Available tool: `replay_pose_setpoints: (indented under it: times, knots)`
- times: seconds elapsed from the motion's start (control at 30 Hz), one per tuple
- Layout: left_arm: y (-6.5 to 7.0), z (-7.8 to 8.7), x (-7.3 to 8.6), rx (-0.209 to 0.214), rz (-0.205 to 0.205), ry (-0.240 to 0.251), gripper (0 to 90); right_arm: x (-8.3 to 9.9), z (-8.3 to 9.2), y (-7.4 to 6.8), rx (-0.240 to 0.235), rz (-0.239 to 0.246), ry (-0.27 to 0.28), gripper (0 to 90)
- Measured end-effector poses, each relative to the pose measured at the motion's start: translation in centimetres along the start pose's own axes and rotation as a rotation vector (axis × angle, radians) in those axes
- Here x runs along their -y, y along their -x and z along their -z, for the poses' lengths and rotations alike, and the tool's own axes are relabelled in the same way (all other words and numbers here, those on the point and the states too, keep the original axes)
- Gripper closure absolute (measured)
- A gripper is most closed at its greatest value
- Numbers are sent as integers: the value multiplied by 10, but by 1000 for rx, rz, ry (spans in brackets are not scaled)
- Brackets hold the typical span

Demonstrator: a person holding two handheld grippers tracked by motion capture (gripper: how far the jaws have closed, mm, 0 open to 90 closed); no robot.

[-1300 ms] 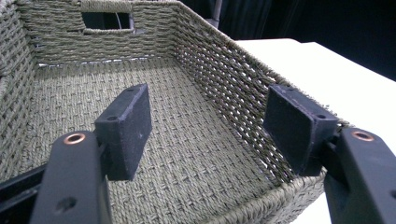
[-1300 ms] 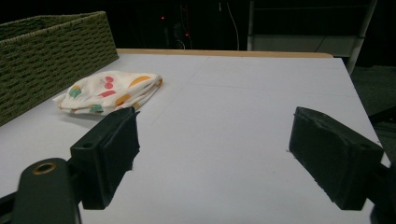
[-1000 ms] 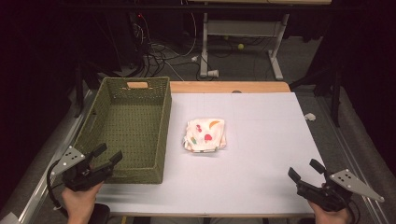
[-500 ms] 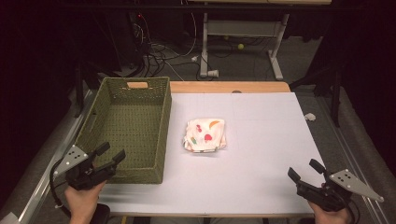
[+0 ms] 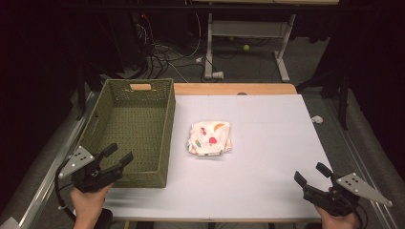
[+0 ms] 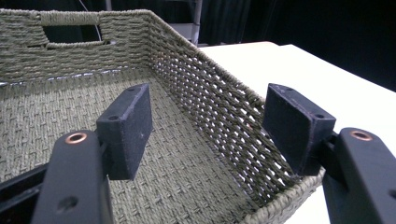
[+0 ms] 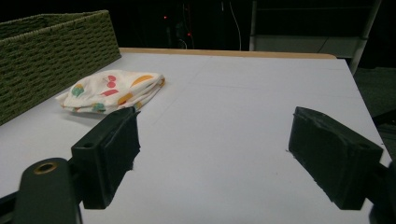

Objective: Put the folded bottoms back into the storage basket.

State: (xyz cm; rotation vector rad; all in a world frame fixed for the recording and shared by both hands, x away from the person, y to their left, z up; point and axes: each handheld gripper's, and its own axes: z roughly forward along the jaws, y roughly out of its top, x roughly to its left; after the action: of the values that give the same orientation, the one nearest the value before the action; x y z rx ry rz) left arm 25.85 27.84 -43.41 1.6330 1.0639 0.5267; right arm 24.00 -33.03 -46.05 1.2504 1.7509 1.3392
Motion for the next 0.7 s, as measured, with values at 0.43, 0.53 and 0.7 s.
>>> replay_pose_setpoints:
  times: [0.43, 0.53, 0.7]
  knots:
    - [5, -7, -7, 44, 1, -19, 316, 0, 0, 0, -4, 1, 0, 171]
    - [5, -9, -9, 61, 0, -31, 316, 0, 0, 0, -5, 0, -1, 172]
    - [7, -11, -10, 64, -2, -37, 316, 0, 0, 0, -5, -1, 0, 171]
